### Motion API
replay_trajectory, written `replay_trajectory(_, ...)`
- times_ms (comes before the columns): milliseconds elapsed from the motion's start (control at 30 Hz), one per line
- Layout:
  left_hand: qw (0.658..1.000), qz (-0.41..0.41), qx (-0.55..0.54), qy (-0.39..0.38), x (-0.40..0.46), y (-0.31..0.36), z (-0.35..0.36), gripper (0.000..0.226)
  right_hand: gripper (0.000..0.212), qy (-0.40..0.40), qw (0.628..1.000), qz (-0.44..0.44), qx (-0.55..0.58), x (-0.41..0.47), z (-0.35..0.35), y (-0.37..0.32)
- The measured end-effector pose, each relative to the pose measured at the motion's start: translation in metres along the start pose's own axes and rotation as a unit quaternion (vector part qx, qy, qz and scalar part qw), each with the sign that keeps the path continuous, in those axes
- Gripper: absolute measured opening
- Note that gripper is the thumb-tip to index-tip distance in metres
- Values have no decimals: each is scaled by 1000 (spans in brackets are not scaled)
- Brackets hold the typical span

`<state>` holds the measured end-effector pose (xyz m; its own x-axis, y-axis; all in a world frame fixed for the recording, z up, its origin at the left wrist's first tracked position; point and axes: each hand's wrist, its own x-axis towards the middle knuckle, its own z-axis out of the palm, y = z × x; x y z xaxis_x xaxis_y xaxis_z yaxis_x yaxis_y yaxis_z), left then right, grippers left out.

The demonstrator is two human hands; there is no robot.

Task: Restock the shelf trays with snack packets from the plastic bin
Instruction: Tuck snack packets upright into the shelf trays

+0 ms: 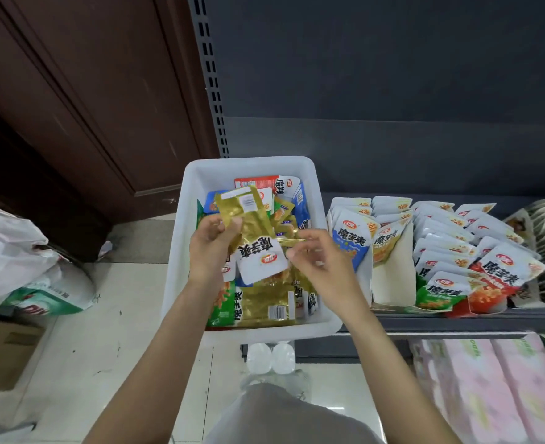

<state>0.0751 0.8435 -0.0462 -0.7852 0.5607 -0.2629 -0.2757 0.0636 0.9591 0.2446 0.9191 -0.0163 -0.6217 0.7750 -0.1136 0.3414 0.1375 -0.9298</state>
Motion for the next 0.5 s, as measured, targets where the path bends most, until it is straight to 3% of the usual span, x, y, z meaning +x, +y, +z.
replay_trajectory(133, 996, -7, -89, -14, -16, 11, 17, 24, 50, -18, 980, 63, 190, -5, 7, 0)
replay_trajectory(300, 991, 20, -75, -113, -41, 16, 35, 30, 17, 153, 935, 75, 312, -8, -10, -7)
replay_trajectory(367, 989, 25, -67, -127, -43, 20, 41, 30, 11, 216, 946, -7, 240, -11, -35, -7)
replay_trajectory(433, 988, 27, -36, -145, -41, 26, 49, 25, 10, 251, 954, -152, 58, -18, -66, -5)
replay_trajectory(500, 976, -5, -37, -214, -39, 31, 61, 21, 18, 259, 923, -269, -91, -25, -93, -3)
